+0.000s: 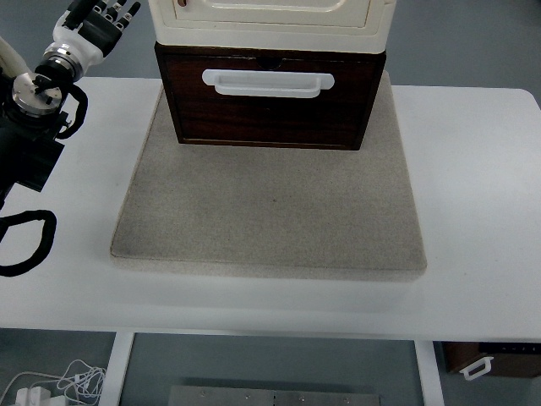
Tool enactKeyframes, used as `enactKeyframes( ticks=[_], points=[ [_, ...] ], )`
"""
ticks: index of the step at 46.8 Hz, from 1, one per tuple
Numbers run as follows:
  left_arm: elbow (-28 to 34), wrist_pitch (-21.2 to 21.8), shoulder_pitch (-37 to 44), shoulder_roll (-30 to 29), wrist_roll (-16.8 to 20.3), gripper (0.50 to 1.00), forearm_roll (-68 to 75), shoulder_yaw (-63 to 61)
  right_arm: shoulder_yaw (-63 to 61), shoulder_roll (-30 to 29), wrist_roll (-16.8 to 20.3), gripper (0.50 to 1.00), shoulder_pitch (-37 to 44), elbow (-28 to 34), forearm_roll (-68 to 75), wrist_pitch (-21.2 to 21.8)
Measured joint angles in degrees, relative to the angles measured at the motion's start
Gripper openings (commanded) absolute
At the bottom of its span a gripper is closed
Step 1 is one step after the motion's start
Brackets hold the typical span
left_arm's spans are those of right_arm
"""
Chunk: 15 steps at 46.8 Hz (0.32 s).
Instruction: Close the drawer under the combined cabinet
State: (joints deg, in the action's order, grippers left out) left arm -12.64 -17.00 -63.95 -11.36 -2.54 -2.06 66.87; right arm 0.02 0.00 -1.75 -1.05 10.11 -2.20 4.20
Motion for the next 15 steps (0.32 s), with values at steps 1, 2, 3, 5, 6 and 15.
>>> enactKeyframes(
  ticks=[1,2,3,5,6,15],
  points=[
    [0.0,0.0,0.1,0.0,0.0,0.996,-0.2,0.0,0.0,0.0,0.0,0.952,0.0,0.0,0.0,0.0],
    [0.0,0.0,0.3,0.0,0.0,0.996,-0.3,0.1,0.0,0.0,0.0,0.952,0.0,0.0,0.0,0.1],
    [0.0,0.0,0.4,0.0,0.0,0.996,-0.6,0.1,0.0,0.0,0.0,0.952,0.0,0.0,0.0,0.1],
    [0.0,0.0,0.5,0.0,0.0,0.996,-0.9,-0.1,0.1,0.0,0.0,0.952,0.0,0.0,0.0,0.2],
    [0.0,0.0,0.5,0.0,0.0,0.996,-1.0,-0.1,0.1,0.0,0.0,0.952,0.0,0.0,0.0,0.3],
    [0.0,0.0,1.4,0.0,0.0,0.996,-1.0,-0.2,0.1,0.0,0.0,0.952,0.0,0.0,0.1,0.3]
  ],
)
